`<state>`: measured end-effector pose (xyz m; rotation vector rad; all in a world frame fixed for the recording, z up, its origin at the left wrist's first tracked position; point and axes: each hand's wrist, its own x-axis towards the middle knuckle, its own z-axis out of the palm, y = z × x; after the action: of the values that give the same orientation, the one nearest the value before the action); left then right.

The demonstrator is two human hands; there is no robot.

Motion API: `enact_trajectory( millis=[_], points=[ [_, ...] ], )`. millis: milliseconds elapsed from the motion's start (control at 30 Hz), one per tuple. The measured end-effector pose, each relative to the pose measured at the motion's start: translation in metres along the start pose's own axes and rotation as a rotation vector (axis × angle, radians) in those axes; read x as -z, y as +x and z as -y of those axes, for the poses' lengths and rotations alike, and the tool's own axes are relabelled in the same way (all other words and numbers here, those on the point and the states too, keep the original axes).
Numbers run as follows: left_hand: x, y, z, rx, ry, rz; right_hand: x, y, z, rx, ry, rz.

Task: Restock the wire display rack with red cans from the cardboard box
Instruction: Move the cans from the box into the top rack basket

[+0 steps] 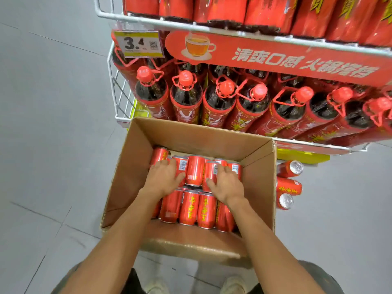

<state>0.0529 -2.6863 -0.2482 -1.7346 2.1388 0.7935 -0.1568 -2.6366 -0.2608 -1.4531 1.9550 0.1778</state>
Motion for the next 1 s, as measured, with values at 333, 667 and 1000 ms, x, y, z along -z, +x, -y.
enact_trajectory(
  millis=[333,667,1000],
  points=[
    [-0.056,0.054,0.014,0.138,-0.352,-0.084,-0.05,0.056,-0.007,-0.114,0.234,-0.133],
    [-0.055,0.046,0.009,0.264,-0.533,-0.104,-0.056,0.054,-0.004,-0.332,0.41,-0.128],
    [0.018,0.0,-0.026,0.195,-0.714,-0.205,0.022,0.002,0.013,-0.23,0.633,-0.234]
  ],
)
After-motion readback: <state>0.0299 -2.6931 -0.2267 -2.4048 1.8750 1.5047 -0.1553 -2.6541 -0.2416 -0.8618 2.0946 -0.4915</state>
